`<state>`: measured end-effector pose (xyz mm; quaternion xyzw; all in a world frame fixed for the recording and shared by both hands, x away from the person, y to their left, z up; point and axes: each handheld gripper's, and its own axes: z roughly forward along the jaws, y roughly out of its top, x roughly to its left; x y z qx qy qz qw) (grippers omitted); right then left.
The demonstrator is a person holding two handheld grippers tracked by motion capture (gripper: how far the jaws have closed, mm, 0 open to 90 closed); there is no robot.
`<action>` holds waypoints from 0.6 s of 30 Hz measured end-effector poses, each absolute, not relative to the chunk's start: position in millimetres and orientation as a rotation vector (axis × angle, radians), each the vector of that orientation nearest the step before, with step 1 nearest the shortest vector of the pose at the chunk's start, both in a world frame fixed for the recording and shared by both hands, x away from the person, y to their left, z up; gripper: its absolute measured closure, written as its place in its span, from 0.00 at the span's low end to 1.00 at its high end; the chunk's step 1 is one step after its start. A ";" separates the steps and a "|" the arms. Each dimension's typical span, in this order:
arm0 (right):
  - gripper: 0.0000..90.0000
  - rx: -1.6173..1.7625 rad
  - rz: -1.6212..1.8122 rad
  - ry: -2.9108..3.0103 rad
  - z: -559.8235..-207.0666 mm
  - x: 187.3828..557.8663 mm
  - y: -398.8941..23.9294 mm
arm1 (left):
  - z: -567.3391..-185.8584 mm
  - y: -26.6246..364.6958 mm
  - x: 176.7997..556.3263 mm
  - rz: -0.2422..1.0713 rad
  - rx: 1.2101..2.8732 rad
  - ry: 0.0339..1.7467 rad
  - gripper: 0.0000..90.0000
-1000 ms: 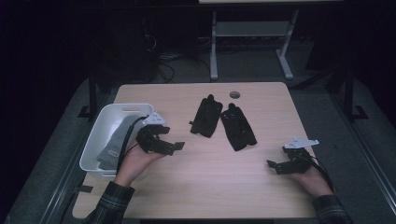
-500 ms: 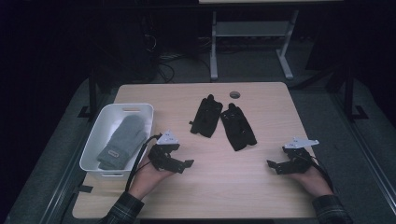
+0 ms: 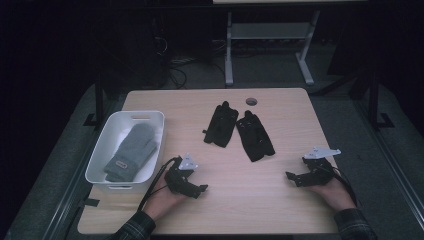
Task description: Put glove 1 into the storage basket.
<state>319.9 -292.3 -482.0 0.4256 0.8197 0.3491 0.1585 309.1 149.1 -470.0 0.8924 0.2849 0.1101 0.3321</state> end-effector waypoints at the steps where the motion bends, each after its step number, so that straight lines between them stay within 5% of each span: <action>1: 0.13 1.214 0.988 2.351 -480.9 320.5 -291.7 | -470.0 149.4 308.7 0.289 2.330 0.739 0.14; 7: 0.28 1.201 0.992 2.366 -474.9 320.5 -286.5 | -477.6 156.6 306.6 0.292 2.256 0.673 0.14; 15: 0.91 1.230 1.080 2.324 -448.9 331.5 -275.2 | -477.7 157.0 306.4 0.286 2.252 0.683 0.14; 18: 1.00 1.210 1.110 2.326 -440.3 338.3 -264.7 | -477.3 157.3 306.6 0.286 2.257 0.684 0.14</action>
